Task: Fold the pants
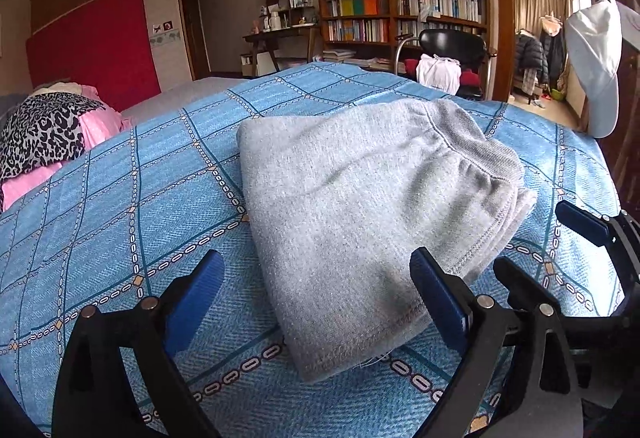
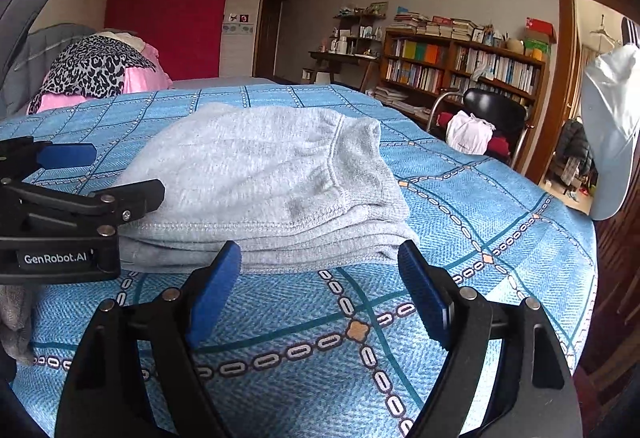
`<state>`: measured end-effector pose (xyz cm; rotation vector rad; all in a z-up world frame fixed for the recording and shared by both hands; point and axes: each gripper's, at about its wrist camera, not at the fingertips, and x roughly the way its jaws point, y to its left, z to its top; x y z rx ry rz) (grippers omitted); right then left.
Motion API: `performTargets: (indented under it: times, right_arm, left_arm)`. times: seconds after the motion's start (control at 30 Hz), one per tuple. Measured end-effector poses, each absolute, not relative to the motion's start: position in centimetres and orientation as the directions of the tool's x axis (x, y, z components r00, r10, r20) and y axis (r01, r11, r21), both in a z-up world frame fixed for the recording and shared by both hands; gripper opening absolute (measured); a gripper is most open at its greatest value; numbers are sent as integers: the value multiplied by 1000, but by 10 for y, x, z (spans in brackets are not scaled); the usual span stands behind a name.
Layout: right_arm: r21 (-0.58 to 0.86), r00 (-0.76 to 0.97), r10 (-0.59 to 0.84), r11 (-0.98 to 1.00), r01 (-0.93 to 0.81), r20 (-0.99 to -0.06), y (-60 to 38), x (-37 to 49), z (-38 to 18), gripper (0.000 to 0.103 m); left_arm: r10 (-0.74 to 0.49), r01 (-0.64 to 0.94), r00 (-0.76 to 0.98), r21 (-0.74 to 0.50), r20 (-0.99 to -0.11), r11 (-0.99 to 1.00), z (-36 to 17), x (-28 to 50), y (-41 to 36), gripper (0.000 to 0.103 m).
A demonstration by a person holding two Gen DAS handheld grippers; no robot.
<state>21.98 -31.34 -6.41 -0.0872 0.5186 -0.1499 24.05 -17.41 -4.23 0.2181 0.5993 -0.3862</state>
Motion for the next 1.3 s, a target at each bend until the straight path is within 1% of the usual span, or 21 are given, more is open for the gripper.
performTargets:
  times: [0.2,0.33,0.43,0.47,0.53,0.7,0.77,0.9,1.0,1.3]
  right_arm:
    - [-7,852,-129,989,146,-507,-325,218,-57,82]
    - [22,847,-138,985,173,-513,-335,217,-52,82]
    - [22,852,-150,982,186,-502,-340,216,-46,84]
    - [20,854,-153,982,187,-497,-343,215,-44,89]
    - [13,859,-163,981,193,-486,-344,215,-40,93]
    - [16,858,-182,976,216,-480,-347,214,-32,93]
    - [14,859,-187,975,220,-477,-348,214,-30,96]
    - [9,860,-193,974,224,-472,-349,214,-24,97]
    - [7,862,-195,975,224,-468,-349,213,-24,100]
    - [9,857,-194,974,225,-478,-349,217,-26,100]
  left_arm:
    - [-260,376,787,101,-559,921,-38,235,-171,93]
    - [-239,355,797,109,-554,929,-38,235,-170,95]
    - [-196,323,809,140,-555,936,-38,235,-171,95]
    - [-185,316,811,149,-555,937,-39,235,-172,95]
    - [-179,311,814,155,-553,938,-38,235,-172,95]
    - [-188,307,819,138,-542,942,-35,233,-167,95]
    - [-190,304,821,131,-539,943,-33,233,-166,95]
    - [-161,280,828,147,-538,949,-33,232,-166,95]
    - [-154,277,829,155,-537,948,-34,232,-167,95]
    - [-156,277,829,152,-537,949,-33,231,-165,95]
